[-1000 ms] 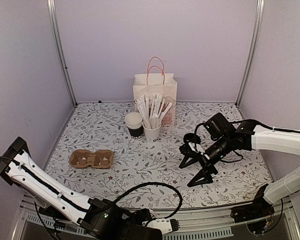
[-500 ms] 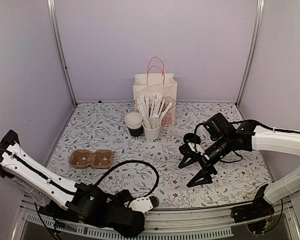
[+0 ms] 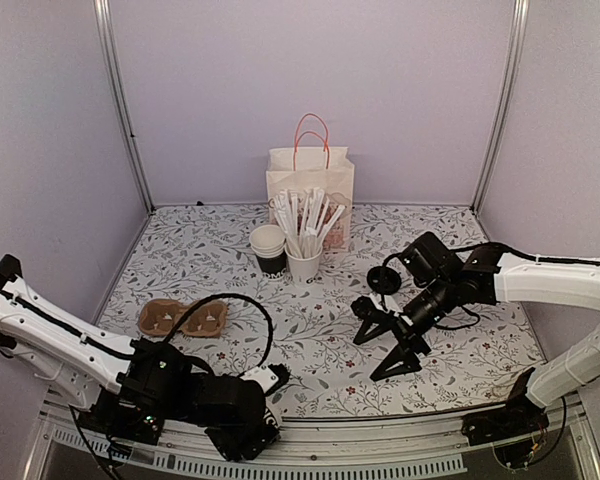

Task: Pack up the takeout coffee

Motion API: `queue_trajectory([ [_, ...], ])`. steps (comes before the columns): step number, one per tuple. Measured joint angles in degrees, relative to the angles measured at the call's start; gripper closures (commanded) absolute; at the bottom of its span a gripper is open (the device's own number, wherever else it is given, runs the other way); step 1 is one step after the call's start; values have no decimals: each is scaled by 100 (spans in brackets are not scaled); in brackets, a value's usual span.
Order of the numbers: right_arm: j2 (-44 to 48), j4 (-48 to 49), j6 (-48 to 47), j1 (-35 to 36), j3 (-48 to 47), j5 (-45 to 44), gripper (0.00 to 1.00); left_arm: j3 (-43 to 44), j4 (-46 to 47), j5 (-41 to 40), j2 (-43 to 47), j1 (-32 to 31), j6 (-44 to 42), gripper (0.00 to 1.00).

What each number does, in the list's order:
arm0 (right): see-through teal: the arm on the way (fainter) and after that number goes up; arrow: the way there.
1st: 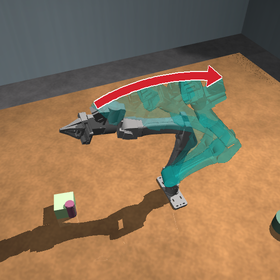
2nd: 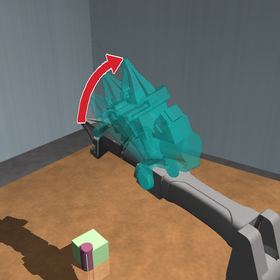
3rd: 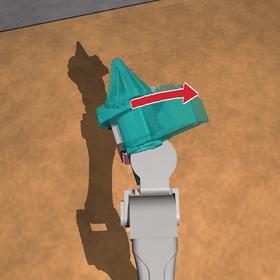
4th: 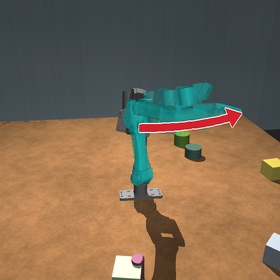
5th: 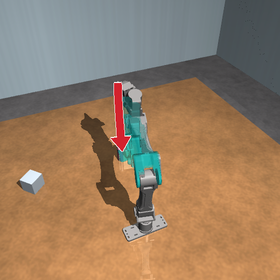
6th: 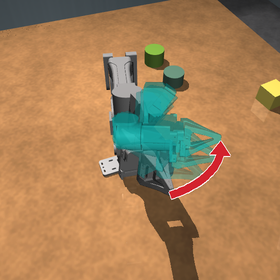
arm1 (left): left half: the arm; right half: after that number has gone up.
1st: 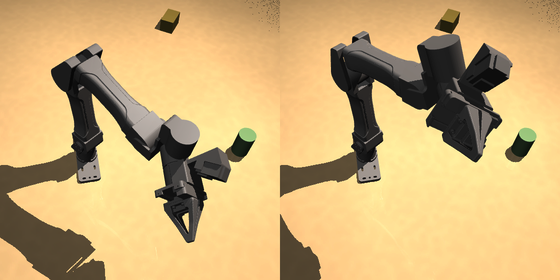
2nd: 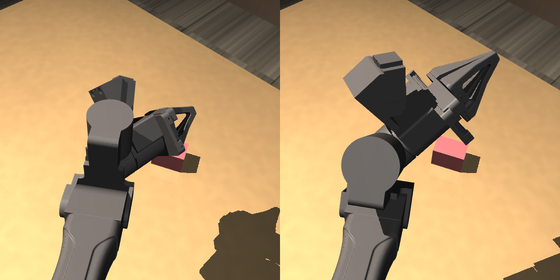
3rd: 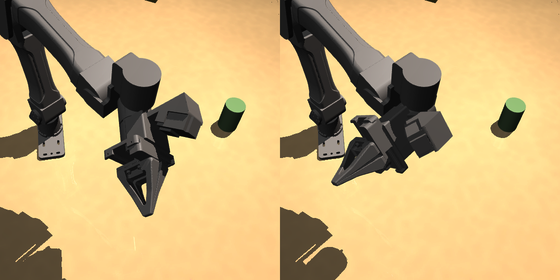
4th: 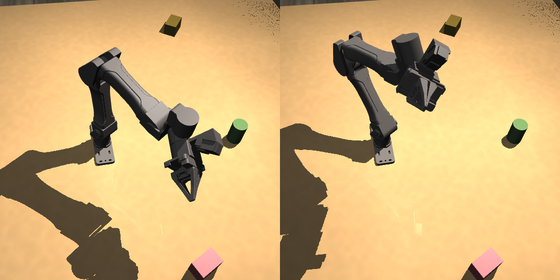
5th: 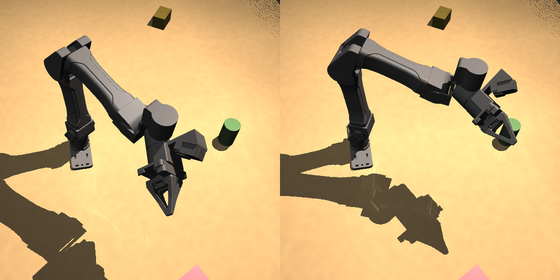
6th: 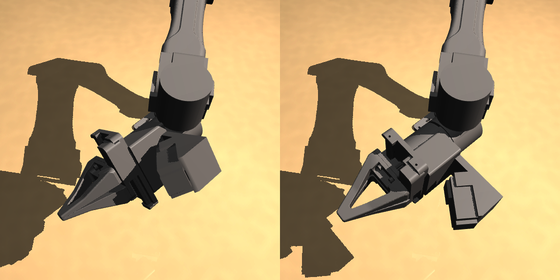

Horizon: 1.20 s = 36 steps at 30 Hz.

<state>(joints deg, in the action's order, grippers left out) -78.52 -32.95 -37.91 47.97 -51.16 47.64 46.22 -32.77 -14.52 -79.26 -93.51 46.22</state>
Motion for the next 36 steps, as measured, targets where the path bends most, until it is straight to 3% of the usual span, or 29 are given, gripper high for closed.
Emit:
queue_trajectory([
  [8, -42, 0, 0, 52, -13, -57, 10, -33, -66, 525, -485, 278, 328, 9],
  [15, -42, -13, -13, 52, -20, -131, 11, 315, -133, 774, -896, 415, -223, 22],
  [24, 153, -214, -98, -267, -20, -170, 11, 918, 599, 944, -1534, 885, -1668, 17],
  [31, 448, -463, -354, -586, 66, -227, 11, 1906, 1384, 1137, -2472, 1462, -3110, 1],
  [36, 586, -610, -636, -597, 378, -407, 8, 2159, 1593, 1141, -2747, 1504, -3707, 0],
])
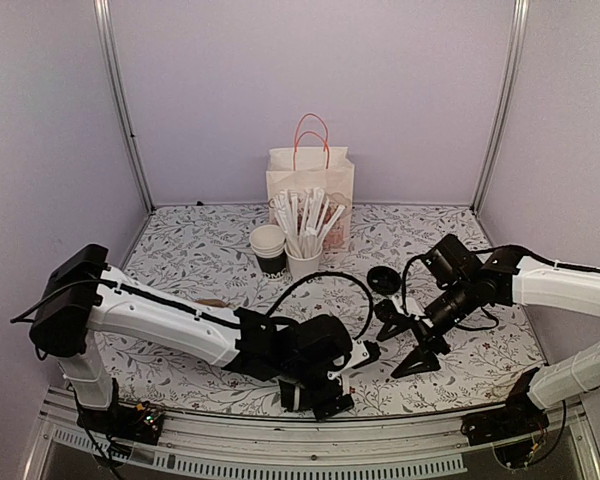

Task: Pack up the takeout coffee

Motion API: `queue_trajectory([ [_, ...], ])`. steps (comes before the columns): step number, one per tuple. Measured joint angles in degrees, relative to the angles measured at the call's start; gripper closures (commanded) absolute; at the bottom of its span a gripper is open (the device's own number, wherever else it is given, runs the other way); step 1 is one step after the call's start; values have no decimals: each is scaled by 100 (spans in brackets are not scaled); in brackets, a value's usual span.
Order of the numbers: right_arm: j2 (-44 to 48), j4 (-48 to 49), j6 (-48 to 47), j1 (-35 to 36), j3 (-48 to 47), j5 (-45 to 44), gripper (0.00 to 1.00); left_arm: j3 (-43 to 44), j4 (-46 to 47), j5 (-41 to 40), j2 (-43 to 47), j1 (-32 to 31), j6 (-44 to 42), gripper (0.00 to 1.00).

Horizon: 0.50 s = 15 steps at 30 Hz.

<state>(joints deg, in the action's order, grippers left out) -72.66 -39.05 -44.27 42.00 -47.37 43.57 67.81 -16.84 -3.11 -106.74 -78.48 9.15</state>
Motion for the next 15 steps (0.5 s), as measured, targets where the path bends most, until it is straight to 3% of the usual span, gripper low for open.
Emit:
queue_trajectory([
  [5, 24, 22, -122, 0, 208, -177, 6, -105, 81, -153, 350, 0, -210, 0],
  [11, -365, 479, 146, 149, 26, -531, 6, -977, 459, -579, 2291, 0, -7, 0],
  [15, -1069, 654, 584, 632, -411, -693, 7, -1950, 988, -1145, 3834, 2, 758, 0],
])
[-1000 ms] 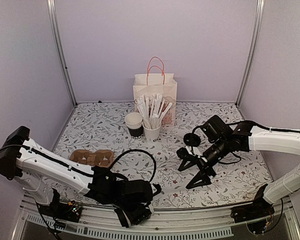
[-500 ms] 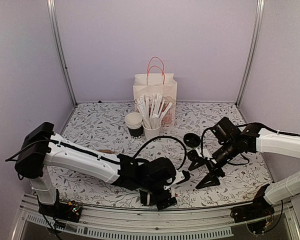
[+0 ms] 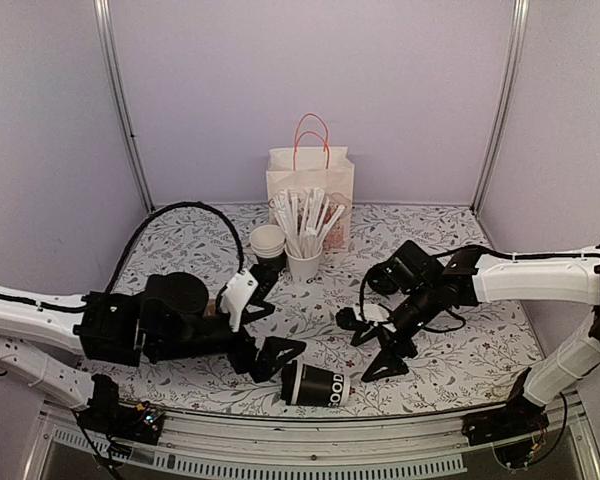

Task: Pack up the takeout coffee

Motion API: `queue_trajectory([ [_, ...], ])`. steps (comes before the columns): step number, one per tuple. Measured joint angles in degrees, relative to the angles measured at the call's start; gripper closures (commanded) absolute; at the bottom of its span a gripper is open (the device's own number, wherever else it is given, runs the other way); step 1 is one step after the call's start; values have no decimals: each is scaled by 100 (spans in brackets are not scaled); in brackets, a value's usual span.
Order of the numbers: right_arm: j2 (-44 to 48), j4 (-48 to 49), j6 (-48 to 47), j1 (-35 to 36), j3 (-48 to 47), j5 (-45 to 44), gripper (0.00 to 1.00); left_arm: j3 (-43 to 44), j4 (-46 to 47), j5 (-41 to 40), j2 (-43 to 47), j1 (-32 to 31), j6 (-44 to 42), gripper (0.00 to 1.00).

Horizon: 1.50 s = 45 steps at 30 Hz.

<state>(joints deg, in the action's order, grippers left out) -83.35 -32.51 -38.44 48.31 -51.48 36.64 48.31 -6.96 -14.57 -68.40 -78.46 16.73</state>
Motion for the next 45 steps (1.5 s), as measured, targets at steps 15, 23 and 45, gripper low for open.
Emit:
queue_trajectory([
  [15, -1631, -59, 1091, 1394, -933, -800, 5, -1976, 240, -769, 782, 11, 2992, 6],
  [23, -2253, -74, 1478, 1506, -1276, -1104, 1, -2258, 931, -348, 7, 13, 3049, 13],
  [45, -2251, 286, 1690, 1432, -1305, -1165, 35, -2771, 1598, -90, 1781, 15, 2822, 10],
])
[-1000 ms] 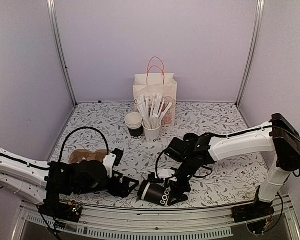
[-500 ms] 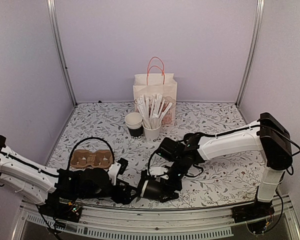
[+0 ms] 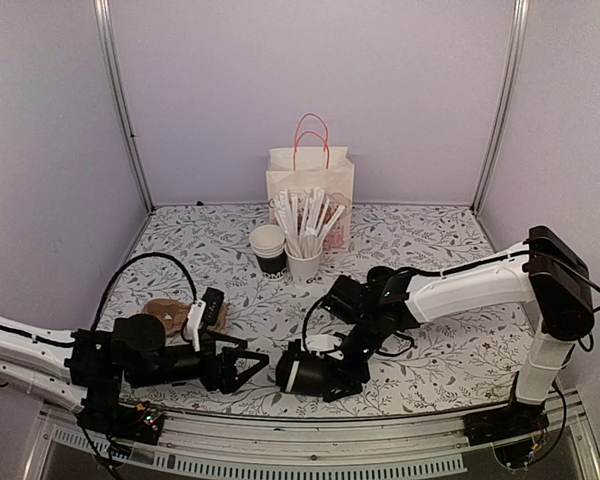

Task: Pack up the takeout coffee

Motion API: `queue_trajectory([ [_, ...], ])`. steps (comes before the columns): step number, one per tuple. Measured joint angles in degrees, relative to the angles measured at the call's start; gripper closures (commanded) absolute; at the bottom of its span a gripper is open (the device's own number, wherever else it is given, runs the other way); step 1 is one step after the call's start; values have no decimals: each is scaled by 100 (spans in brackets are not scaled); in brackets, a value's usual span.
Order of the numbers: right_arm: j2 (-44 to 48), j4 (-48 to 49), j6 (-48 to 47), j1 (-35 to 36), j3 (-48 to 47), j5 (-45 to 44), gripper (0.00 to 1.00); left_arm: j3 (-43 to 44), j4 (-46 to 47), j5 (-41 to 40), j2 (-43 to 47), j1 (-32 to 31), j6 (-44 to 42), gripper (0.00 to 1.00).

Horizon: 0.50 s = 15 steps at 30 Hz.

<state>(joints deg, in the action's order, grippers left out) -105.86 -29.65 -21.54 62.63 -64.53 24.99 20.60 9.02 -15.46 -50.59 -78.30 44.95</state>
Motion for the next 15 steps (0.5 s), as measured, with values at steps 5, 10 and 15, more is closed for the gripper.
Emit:
queue_trajectory([
  [5, 940, 251, -291, -177, 496, 704, 33, 7, -229, 109, 861, 0, -376, 8],
  [10, 1762, 520, -612, -232, 621, 1333, 33, 387, -531, 455, 616, 0, -798, 7],
  [15, 1910, 566, -817, -232, 621, 1722, 33, 1340, -839, 785, -396, -13, -1285, 8],
])
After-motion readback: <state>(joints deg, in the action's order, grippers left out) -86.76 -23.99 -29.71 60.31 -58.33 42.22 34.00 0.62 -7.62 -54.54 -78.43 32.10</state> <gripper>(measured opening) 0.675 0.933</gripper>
